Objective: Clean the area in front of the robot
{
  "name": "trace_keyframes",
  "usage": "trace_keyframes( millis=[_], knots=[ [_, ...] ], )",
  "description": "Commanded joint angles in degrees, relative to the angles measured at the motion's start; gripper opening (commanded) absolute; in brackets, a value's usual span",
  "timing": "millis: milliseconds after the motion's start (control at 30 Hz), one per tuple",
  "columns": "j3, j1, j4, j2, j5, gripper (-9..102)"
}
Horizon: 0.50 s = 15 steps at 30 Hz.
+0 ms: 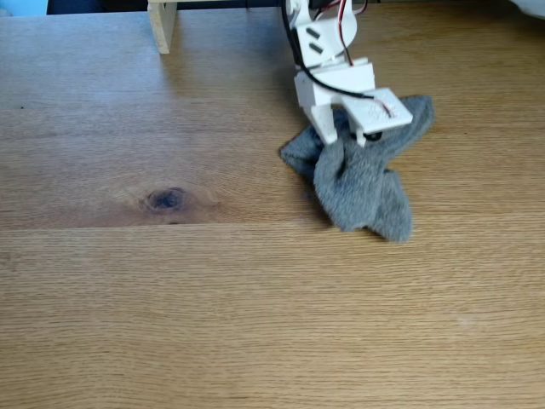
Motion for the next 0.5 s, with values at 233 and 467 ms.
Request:
trace_keyframes(
  millis=[233,467],
  knots=[
    [-32.1,16.8,5.1,-11.0,-4.7,0],
    [-39.5,25.1,31.7,-13.1,-9.6,0]
  ],
)
